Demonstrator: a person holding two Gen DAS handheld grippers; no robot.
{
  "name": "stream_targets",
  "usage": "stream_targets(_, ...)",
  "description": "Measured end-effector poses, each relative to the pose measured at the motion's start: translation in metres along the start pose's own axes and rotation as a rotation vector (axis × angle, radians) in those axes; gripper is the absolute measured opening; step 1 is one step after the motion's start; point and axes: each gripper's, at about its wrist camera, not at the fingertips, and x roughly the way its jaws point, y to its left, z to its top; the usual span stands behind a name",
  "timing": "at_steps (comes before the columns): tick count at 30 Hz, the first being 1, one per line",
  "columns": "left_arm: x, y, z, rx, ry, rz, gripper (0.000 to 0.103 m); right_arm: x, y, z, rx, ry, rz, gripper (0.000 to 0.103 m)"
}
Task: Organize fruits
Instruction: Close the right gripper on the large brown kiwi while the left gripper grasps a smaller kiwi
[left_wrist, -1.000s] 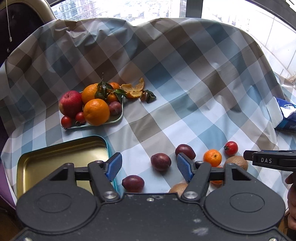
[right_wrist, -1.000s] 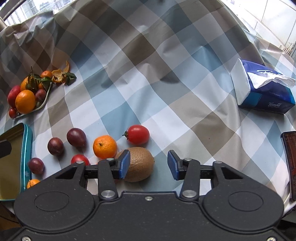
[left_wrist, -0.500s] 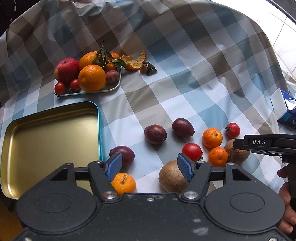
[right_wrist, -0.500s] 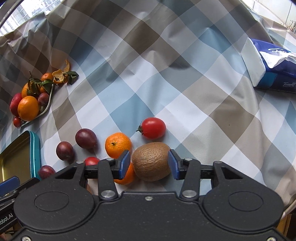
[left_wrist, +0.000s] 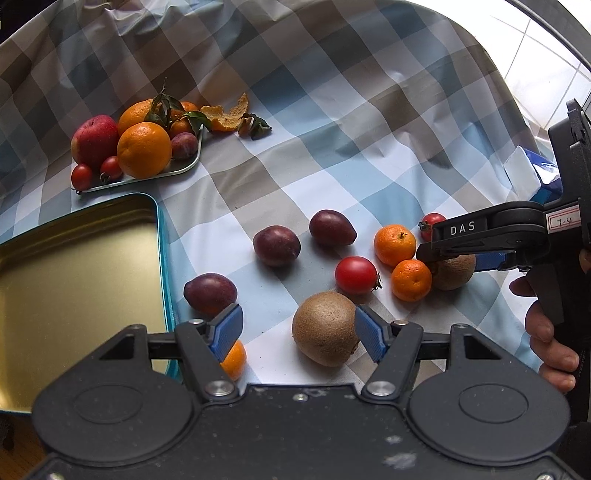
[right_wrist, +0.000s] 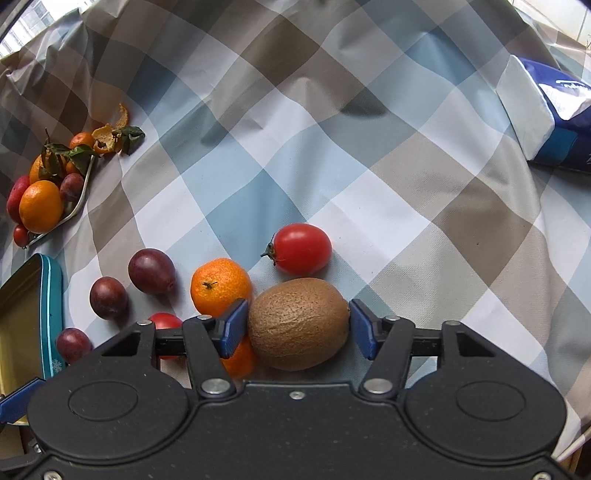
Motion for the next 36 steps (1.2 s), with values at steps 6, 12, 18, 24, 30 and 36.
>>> stream_targets(6, 0.009, -0.002, -0.002, 0.011, 0.039, -0.024, 0.069, 0.005, -0.011, 0.004, 0.072, 0.036, 0.047, 0.064)
stream_targets(12, 0.016, -0.016, -0.007, 0.08, 0.058, -0.033, 0.069, 0.004, -0.009, 0.003, 0.06, 0.029, 0.041, 0.064)
stream_targets(18, 0.033, -0.022, -0.007, 0.093, 0.096, -0.014, 0.069, 0.002, -0.006, 0.001, 0.038, 0.01, 0.025, 0.064)
stream_targets(24, 0.048, -0.018, -0.003, 0.047, 0.126, -0.001, 0.07, 0.002, -0.006, -0.002, 0.057, -0.008, 0.017, 0.064)
stream_targets(30, 0.065, -0.02, -0.003, 0.052, 0.169, 0.019, 0.071, 0.003, -0.007, 0.001, 0.051, 0.009, 0.025, 0.064)
stream_targets(36, 0.069, -0.02, -0.004, 0.051, 0.182, 0.027, 0.07, 0.004, -0.006, 0.004, 0.043, 0.032, 0.028, 0.064)
